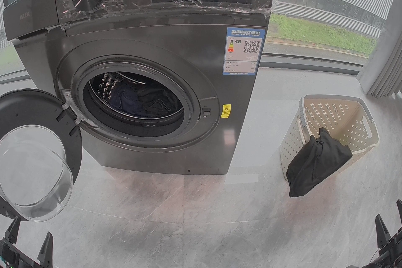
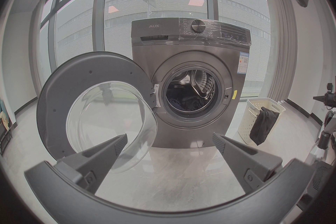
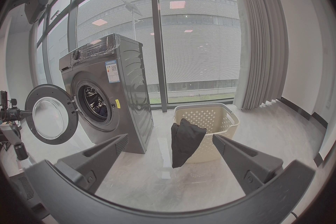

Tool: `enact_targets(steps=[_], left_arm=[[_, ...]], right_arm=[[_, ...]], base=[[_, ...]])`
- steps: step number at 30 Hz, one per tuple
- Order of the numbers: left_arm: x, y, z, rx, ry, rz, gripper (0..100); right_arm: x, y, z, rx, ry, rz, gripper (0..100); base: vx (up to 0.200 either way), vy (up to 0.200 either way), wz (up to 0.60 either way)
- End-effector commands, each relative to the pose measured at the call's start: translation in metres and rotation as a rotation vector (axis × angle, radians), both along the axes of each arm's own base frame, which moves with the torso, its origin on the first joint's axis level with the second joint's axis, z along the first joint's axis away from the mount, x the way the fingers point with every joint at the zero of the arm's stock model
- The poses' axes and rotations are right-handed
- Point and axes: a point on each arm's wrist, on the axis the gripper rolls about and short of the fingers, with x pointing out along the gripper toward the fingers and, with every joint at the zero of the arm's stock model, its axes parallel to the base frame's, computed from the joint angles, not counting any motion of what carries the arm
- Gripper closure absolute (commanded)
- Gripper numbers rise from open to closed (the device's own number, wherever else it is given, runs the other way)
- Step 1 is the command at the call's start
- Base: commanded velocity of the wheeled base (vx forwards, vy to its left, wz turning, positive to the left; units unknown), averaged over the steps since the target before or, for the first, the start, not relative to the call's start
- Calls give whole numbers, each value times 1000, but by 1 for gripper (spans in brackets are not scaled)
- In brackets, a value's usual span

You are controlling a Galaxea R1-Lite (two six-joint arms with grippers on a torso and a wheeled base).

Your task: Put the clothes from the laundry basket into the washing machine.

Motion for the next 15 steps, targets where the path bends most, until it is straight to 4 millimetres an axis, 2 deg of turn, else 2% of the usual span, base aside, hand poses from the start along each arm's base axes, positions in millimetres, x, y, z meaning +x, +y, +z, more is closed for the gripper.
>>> enact_targets(steps=[1, 3, 15], left_arm=[[0, 0, -5, -5, 5, -1, 0], [0, 0, -5, -5, 5, -1, 0], [0, 0, -5, -5, 5, -2, 0]], right_arm=[[0, 0, -5, 1, 2, 3, 0], [0, 0, -5, -6, 1, 2, 0], [0, 0, -5, -18, 3, 2, 0]], base=[[0, 0, 0], [0, 0, 0], [0, -200, 0]])
